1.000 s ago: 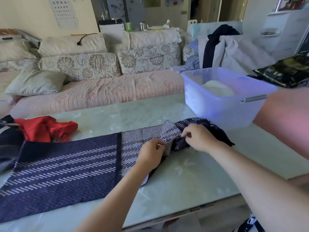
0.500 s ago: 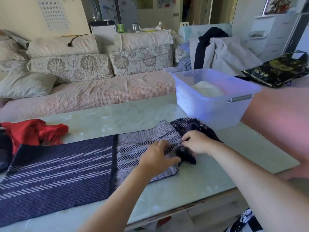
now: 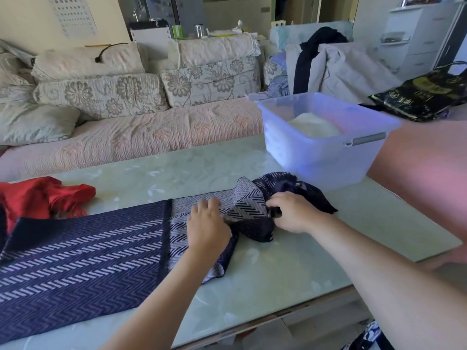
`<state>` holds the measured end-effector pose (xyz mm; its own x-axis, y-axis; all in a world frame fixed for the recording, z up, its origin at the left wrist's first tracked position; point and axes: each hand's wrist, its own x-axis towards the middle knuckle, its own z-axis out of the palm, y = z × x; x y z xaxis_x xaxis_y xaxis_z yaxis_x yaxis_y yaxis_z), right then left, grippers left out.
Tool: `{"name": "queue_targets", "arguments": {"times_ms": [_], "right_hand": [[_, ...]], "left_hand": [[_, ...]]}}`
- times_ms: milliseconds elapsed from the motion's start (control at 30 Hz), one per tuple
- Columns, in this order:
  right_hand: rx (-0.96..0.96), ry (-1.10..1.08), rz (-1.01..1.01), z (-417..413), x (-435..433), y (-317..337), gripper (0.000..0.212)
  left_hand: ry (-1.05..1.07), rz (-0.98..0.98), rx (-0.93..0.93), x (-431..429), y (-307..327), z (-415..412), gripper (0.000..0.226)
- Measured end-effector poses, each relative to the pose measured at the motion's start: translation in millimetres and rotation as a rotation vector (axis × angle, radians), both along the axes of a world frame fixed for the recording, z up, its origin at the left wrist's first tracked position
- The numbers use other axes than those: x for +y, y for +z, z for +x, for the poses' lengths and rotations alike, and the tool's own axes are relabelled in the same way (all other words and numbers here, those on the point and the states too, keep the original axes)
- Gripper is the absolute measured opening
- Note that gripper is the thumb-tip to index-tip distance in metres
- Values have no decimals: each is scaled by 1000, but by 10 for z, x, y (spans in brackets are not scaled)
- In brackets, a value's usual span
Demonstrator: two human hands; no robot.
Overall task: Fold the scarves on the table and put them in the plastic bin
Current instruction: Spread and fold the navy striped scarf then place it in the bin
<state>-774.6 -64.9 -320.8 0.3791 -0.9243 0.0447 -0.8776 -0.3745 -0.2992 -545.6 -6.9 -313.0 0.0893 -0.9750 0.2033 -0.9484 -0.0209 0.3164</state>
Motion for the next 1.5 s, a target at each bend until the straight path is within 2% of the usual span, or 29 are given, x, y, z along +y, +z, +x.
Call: {"name": "queue_targets", "arguments": {"times_ms": [67, 133, 200, 233, 300, 367, 433, 500, 567, 633, 733, 800, 867, 900, 1033, 1167, 1200, 1300, 1400, 1500], "right_hand": [[71, 53, -98, 74, -50, -8, 19], [69, 76, -143, 127, -65, -1, 4], [4, 60, -122, 130, -63, 35, 10], [-12, 43, -130, 109, -59, 84, 11], [9, 5, -177, 35, -60, 255, 14], [127, -81, -256, -64, -73, 440, 16], [333, -219, -296, -176, -46, 583, 25], [495, -336, -245, -262, 39, 648, 38], [588, -409, -147, -297, 122, 672, 58], [648, -407, -125, -253, 173, 659, 60], [537, -179, -320, -87, 188, 581, 44], [344, 30, -351, 85, 186, 476, 44], [144, 104, -228, 273, 179, 382, 46], [105, 101, -167, 353, 153, 341, 46], [148, 16, -69, 455, -137, 215, 48], [202, -137, -36, 353, -569, 131, 44], [254, -165, -33, 336, -643, 144, 26], [299, -131, 4, 321, -813, 183, 39], [376, -170, -29, 356, -827, 246, 33], [406, -277, -193, 431, -867, 279, 16]], "left_hand": [[-189, -245, 27, -6, -20, -104, 40], [-382, -258, -61, -35, -59, -215, 36], [-440, -137, -149, -82, -142, -261, 36], [-421, -115, -144, -115, -168, -256, 28], [-335, -159, 32, -147, -141, -239, 12], [-238, -148, 246, -158, -61, -259, 9], [-280, -88, 255, -145, 3, -331, 8], [-367, -86, 204, -122, -26, -409, 13], [-426, -52, 169, -116, -61, -462, 30], [-464, 122, 108, -125, -107, -485, 45], [-541, 398, -62, -135, -155, -512, 60], [-595, 389, 71, -145, -180, -502, 53], [-536, 261, 300, -163, -146, -446, 33], [-463, 188, 358, -189, -113, -401, 28], [-250, 52, 296, -381, 15, -149, 27], [-260, 145, 194, -696, 34, -28, 31], [-274, 173, 164, -770, 25, -20, 32], [-316, 249, 53, -972, -65, -4, 38], [-344, 240, 8, -1090, -179, 10, 43], [-354, 192, -25, -1110, -303, 22, 50]]}}
